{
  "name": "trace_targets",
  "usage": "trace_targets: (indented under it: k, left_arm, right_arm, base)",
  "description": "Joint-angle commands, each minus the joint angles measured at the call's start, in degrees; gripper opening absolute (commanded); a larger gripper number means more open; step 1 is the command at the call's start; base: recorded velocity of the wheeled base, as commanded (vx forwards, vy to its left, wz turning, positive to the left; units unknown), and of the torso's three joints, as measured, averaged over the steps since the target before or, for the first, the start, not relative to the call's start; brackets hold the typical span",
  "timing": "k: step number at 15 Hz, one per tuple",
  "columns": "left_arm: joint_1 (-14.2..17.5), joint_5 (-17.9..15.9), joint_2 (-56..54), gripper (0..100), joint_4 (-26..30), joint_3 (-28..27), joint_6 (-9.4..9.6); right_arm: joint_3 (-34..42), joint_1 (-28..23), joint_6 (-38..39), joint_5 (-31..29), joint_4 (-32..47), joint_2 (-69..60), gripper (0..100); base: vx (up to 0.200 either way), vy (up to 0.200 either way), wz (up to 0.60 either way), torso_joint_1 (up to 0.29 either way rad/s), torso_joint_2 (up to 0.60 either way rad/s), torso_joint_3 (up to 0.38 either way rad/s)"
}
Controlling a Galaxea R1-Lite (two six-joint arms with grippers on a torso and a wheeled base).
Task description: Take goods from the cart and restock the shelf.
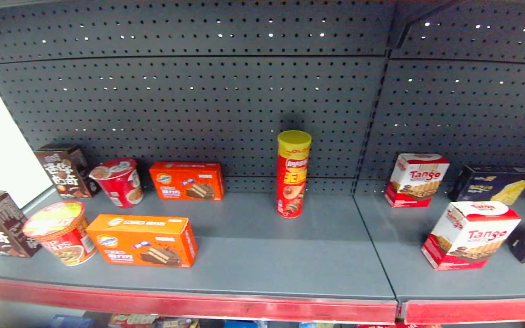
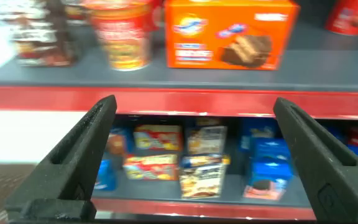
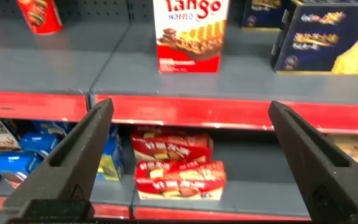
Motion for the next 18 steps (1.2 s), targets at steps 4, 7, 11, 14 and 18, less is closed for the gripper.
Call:
trace_targets:
  k: [4,7,11,14,18]
  left_arm:
    - [-0.10,0.04,0.09,100,0.01,0.00,-0.08]
    - [-0.10,0.04,0.09,100,0.01,0.00,-0.08]
    - [-0.10,-0.05,0.09,100,0.10,0.00,0.01]
    - [-0.10,0.04,0.09,100,0.10,0.00,-0.17]
    - [-0.10,0.57,0.18,100,0.01,0.00,-0.34]
  right_arm:
    - [0.00,-0.09,-0.04,0.06,0.08,0.07,100]
    - [0.00,-0.09,-0.04,0.06,0.08,0.07,100]
    - [0.00,-0.09,-0.04,-0.03,0.08,0.07,100]
    - [0.00,-0.18,-0.04,0.06,0.08,0.07,100]
    - [0.00,-0.09,-0.04,0.06,0.08,0.07,100]
  base:
    - [0.000,0.000,0.60,0.004,0.00,0.002]
    - [0.000,0.000,0.60,0.002,0.00,0.002]
    - [0.000,0.000,0.60,0.001,0.00,0.006]
    - [0.000,0.000,0.60,0.002,0.00,0.002]
    - [0.000,0.000,0.60,0.002,0.00,0.002]
